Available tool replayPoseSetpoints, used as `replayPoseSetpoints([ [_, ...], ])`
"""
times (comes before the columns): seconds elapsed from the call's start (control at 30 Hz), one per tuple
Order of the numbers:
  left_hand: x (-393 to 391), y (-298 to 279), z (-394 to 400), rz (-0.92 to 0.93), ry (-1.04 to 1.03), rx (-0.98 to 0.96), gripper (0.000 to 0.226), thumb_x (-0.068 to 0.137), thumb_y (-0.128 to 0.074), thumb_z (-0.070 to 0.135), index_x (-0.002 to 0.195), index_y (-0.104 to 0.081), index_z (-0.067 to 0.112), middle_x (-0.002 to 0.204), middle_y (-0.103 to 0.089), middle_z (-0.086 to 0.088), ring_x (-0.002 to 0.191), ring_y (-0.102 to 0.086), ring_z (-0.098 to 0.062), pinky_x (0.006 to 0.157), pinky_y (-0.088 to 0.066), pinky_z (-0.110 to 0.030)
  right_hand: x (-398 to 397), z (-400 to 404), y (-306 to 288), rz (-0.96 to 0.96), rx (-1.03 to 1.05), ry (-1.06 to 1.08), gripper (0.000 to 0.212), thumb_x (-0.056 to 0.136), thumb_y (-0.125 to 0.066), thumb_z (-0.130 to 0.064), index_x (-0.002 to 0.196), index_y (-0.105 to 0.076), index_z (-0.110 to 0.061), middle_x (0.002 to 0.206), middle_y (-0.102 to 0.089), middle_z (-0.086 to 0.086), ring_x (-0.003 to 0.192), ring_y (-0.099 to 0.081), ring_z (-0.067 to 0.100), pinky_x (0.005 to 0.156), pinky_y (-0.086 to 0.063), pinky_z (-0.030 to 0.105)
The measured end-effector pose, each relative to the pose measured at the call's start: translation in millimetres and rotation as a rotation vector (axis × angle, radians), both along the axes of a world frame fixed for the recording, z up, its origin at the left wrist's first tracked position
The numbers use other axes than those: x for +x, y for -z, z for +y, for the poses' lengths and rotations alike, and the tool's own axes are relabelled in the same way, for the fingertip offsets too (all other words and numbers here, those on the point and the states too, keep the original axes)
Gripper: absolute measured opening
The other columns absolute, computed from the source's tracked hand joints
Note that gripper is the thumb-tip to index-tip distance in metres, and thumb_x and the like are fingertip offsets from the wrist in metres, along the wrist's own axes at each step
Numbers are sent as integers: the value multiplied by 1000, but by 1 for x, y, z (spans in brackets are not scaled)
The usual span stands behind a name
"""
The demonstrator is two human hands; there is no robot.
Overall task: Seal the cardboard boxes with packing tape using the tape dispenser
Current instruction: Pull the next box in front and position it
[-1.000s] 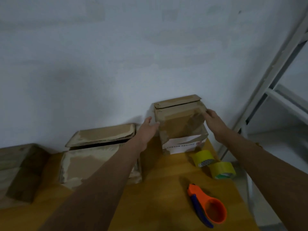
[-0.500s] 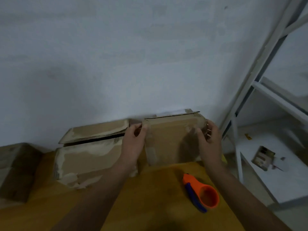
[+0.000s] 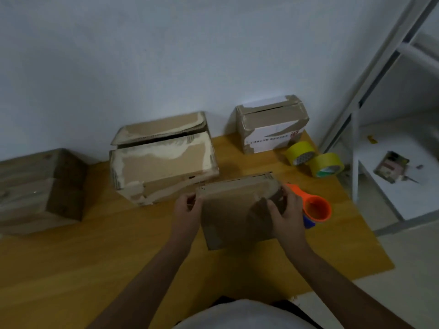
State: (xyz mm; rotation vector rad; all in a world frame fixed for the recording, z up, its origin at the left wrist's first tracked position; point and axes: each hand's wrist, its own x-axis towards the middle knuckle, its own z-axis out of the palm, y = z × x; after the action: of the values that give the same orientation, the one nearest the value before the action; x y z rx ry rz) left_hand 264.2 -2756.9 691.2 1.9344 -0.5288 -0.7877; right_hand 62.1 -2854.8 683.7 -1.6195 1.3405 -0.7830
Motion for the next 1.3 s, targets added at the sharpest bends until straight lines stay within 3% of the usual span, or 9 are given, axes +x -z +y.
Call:
replayPoseSetpoints([
  [0.1, 3, 11, 14, -135, 8, -18, 27, 101, -52, 34, 122, -54, 18, 111, -54, 0, 97, -55, -10, 74, -45, -21, 2, 14, 10, -31, -7, -45, 54, 96, -58, -19, 145, -36, -14, 137, -38, 2, 118, -37, 2, 99, -34, 23],
  [0.27, -4, 38, 46, -162, 143, 107, 25, 98, -56, 39, 118, -49, 26, 99, -58, 4, 86, -60, -14, 63, -49, -21, -16, 34, 33, 42, 56, -102, 54, 96, -59, -15, 145, -34, -12, 139, -39, 3, 130, -39, 17, 104, -34, 25],
  [0.37, -7, 44, 55, -315, 258, 145, 44, 96, -59, 38, 134, -42, 25, 125, -46, 4, 104, -53, -10, 81, -49, -23, -29, 35, 38, 61, 38, -125, 51, 94, -60, -12, 140, -39, -12, 127, -40, -3, 124, -43, 17, 102, -38, 30],
  [0.53, -18, 43, 40, -896, 665, 105, 65, 101, -45, 45, 157, -21, 20, 165, -11, -6, 151, -9, -24, 121, -12, -46, -39, 33, 42, 94, 43, -223, 48, 96, -58, -13, 140, -41, -13, 136, -42, 3, 127, -42, 16, 104, -40, 34],
  [0.63, -37, 49, 18, -971, 878, 249, 74, 97, -20, 68, 156, 5, 30, 164, 19, 0, 149, 23, -19, 121, 13, -46, -44, 35, 44, 91, 41, -259, 48, 96, -58, -13, 141, -41, -14, 136, -43, 1, 126, -41, 12, 104, -39, 33],
  [0.7, -44, 57, 7, -975, 911, 359, 74, 95, -13, 71, 153, 16, 34, 161, 28, 0, 146, 30, -21, 120, 16, -47, -47, 33, 45, 86, 36, -268, 47, 95, -59, -12, 139, -43, -16, 133, -44, -1, 124, -42, 11, 103, -39, 32],
  [0.9, -41, 62, -4, -1109, 995, 409, 69, 97, 2, 62, 157, 4, 29, 164, 12, -4, 150, 17, -32, 120, 0, -56, -70, 8, 54, 202, 22, -266, 43, 99, -52, -9, 140, -44, -11, 139, -47, 4, 129, -43, 18, 104, -40, 36],
  [1.07, -39, 58, -3, -1145, 999, 367, 64, 103, -12, 56, 157, -20, 22, 163, -15, -10, 149, -12, -36, 116, -22, -61, -91, -34, 68, 392, -71, -179, 38, 96, -53, -5, 134, -46, -4, 133, -46, 14, 122, -47, 31, 93, -45, 41],
  [1.3, -36, 59, -4, -1098, 1017, 378, 65, 99, -5, 62, 156, 7, 31, 164, 11, -3, 150, 15, -29, 121, 5, -54, -94, -70, 89, 736, 12, -231, 52, 98, -53, -23, 142, -33, -6, 133, -51, 18, 112, -57, 38, 82, -51, 47],
])
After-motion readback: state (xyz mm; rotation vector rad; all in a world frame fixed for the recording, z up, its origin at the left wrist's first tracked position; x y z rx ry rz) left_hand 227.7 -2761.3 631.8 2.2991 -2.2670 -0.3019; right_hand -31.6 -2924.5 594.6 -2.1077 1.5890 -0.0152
